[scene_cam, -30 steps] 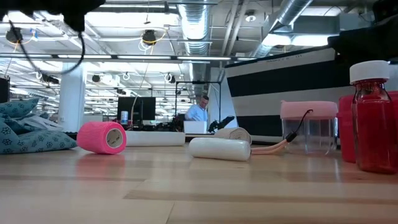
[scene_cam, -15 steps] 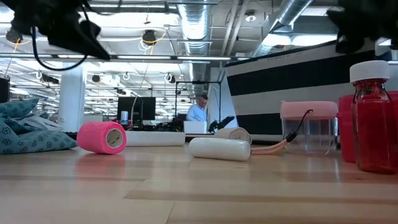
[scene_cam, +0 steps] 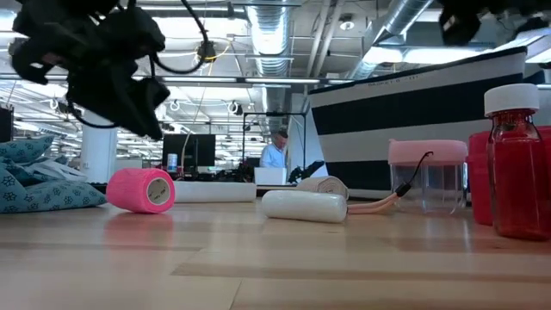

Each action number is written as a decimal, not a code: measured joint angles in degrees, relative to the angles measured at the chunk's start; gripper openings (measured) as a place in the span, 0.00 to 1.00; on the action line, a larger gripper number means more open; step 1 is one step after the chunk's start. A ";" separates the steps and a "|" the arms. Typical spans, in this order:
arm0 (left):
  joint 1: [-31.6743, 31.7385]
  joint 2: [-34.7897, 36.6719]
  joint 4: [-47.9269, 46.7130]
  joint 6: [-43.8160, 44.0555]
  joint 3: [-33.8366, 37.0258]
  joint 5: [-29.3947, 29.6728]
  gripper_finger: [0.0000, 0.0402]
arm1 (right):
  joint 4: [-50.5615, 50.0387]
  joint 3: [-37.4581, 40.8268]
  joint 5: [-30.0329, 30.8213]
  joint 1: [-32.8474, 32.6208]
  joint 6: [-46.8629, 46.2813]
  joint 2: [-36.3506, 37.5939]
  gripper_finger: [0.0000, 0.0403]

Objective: Pick & place medical supplies in basket/bin
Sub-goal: Put the pink bandage into the blue bin

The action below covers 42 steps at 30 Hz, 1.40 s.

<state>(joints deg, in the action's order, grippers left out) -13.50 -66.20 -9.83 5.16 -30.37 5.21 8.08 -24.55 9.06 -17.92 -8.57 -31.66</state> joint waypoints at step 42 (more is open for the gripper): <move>1.36 -16.01 -6.61 -14.75 -26.14 2.57 0.01 | 0.66 -21.63 1.06 -3.11 8.26 -38.30 0.30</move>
<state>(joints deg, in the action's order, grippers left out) -12.14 -82.21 -16.44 -9.59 -56.51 7.77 8.74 -46.17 10.12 -21.04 -0.31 -69.96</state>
